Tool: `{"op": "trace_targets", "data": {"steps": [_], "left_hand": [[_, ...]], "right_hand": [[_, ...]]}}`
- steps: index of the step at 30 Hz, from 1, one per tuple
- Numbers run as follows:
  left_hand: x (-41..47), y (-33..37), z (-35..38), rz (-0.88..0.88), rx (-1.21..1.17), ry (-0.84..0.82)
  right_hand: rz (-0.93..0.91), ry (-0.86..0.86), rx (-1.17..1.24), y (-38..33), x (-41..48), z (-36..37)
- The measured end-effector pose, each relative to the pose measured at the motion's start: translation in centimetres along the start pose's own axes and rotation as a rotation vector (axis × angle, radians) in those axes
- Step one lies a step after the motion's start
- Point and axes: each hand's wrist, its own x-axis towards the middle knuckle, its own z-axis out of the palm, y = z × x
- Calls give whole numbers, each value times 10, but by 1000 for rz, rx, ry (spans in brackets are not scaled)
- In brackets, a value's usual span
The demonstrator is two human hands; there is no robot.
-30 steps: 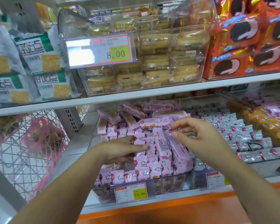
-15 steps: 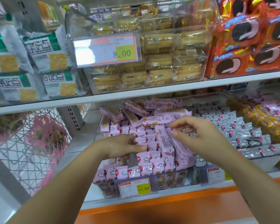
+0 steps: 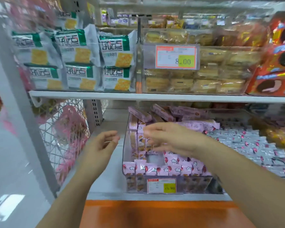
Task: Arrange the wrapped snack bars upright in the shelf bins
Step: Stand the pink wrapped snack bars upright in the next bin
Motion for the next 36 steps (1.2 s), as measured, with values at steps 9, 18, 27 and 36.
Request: {"op": "trace_targets", "data": {"steps": [9, 18, 27, 36], "left_hand": [[11, -29, -8, -19, 35, -81], [16, -37, -10, -41, 11, -114], [15, -33, -1, -67, 10, -231], [13, -26, 0, -74, 5, -257]], "right_hand": [[381, -148, -98, 11, 69, 31], [506, -252, -229, 37, 98, 39], [529, -381, -220, 40, 106, 41], [465, -337, -173, 45, 111, 38]]}}
